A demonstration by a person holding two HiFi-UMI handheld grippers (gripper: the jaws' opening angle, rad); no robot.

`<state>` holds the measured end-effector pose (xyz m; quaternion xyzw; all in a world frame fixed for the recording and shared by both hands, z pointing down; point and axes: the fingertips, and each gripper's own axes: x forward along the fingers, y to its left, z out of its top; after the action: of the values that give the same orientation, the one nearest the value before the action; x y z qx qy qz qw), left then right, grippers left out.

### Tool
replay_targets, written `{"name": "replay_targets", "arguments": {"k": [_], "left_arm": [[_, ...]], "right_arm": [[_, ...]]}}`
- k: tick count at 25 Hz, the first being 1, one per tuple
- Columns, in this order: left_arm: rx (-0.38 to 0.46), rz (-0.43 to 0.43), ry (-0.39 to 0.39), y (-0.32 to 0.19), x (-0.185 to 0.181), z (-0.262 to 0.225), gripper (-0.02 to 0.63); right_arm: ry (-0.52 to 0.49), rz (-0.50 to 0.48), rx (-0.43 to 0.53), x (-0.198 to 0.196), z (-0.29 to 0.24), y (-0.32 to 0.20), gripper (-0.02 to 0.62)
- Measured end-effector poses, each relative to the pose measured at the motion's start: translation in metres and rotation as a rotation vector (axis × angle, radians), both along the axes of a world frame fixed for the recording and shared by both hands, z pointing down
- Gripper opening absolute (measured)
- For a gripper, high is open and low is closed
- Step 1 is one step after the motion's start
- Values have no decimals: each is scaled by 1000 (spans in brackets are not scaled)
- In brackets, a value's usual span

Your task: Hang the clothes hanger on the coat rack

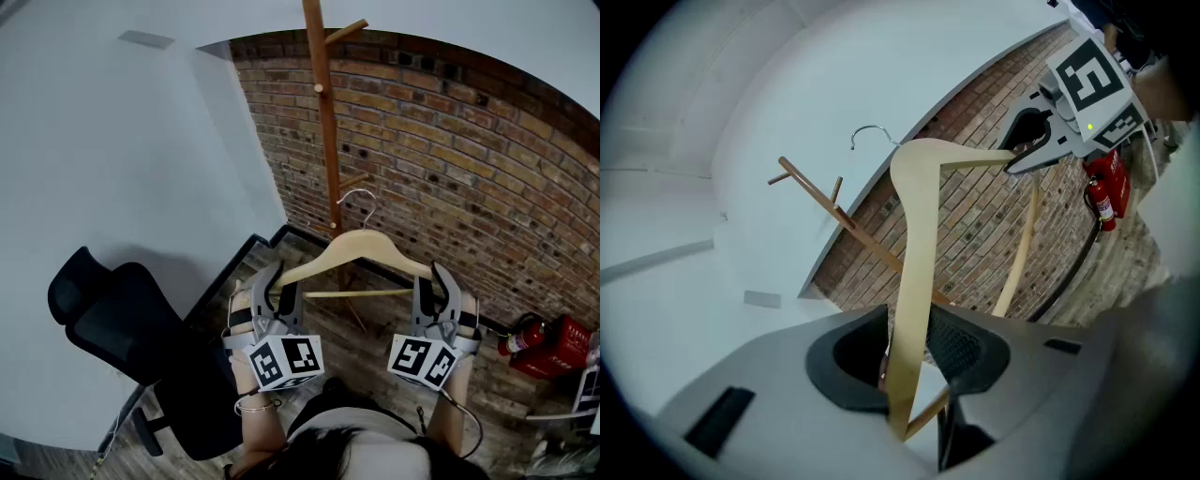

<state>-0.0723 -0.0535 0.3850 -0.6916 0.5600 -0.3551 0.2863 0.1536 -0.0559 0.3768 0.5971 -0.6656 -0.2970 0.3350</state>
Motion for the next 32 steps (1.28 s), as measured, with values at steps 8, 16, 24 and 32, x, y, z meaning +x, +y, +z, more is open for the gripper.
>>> {"name": "replay_targets", "arguments": {"k": [8,16,24,32], "left_arm": [[6,32,-3,-21,-16,2,126],[14,65,2,-35,-33,3,126],[12,85,5,-44,-46,7,126],[0,75,55,-56,-50,3,126]], "right_arm": [[13,35,16,-16,0,-17,121],[31,64,20,-33,0,-24,121],[35,84,16,-48,3,-28,121],[37,90,15,-53,3,-41,121]]}}
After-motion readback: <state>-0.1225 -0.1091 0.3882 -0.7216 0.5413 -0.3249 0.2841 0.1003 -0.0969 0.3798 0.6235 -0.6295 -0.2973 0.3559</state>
